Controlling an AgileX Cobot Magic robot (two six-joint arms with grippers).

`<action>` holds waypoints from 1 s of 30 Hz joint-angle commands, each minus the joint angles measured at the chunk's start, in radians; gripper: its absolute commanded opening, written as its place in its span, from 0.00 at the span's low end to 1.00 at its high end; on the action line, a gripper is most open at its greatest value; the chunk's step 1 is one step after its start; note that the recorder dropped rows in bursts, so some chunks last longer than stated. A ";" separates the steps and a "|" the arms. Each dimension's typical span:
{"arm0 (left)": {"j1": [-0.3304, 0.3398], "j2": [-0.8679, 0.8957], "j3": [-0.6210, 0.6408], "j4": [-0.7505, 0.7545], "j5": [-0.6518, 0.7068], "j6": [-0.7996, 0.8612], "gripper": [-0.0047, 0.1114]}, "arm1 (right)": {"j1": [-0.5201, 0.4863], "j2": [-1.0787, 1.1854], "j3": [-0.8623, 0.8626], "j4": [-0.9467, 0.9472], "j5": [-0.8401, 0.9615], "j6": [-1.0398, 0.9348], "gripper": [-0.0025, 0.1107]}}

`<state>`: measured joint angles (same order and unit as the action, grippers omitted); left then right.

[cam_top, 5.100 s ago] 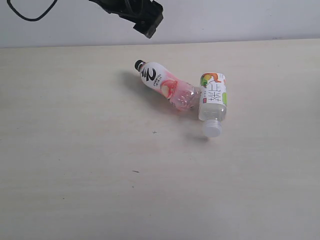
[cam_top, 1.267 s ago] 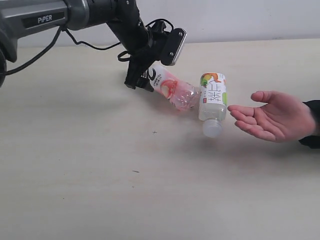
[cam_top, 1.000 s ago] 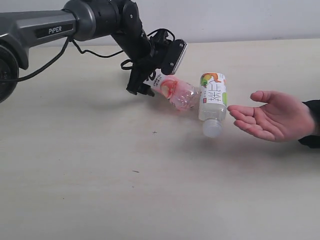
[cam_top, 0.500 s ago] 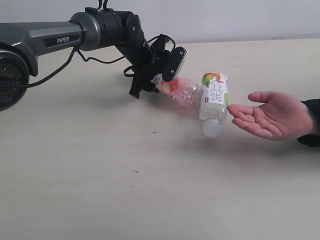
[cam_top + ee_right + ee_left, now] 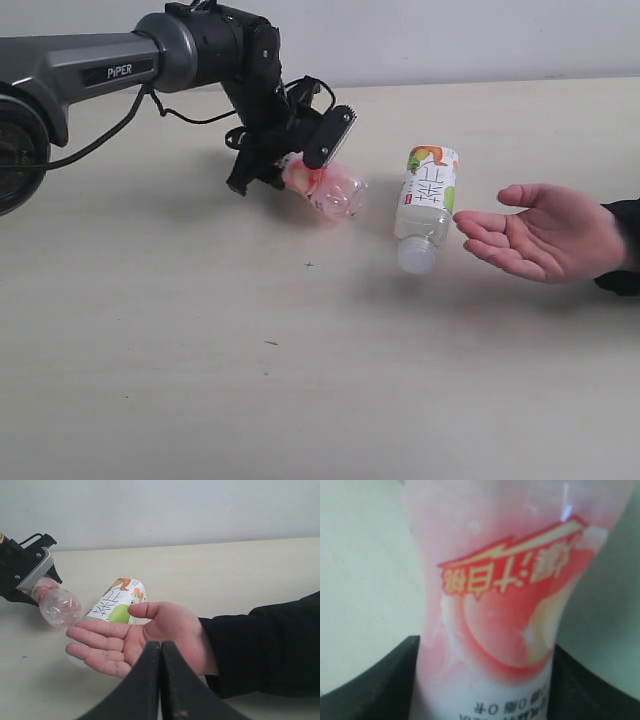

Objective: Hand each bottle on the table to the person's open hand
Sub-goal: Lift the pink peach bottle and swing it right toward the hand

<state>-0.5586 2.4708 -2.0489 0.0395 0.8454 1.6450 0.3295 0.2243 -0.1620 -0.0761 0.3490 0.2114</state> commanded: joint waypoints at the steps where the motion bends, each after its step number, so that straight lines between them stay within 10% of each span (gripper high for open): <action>1: 0.001 -0.037 0.002 0.116 0.107 -0.143 0.04 | -0.003 -0.003 0.005 -0.001 -0.014 0.000 0.02; 15: -0.014 -0.255 0.002 0.115 0.376 -0.716 0.04 | -0.003 -0.003 0.005 -0.001 -0.014 0.000 0.02; 30: -0.234 -0.368 0.002 0.144 0.376 -1.593 0.04 | -0.003 -0.003 0.005 -0.001 -0.014 0.000 0.02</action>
<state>-0.7632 2.1272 -2.0489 0.1736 1.2217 0.1576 0.3295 0.2243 -0.1620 -0.0761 0.3490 0.2114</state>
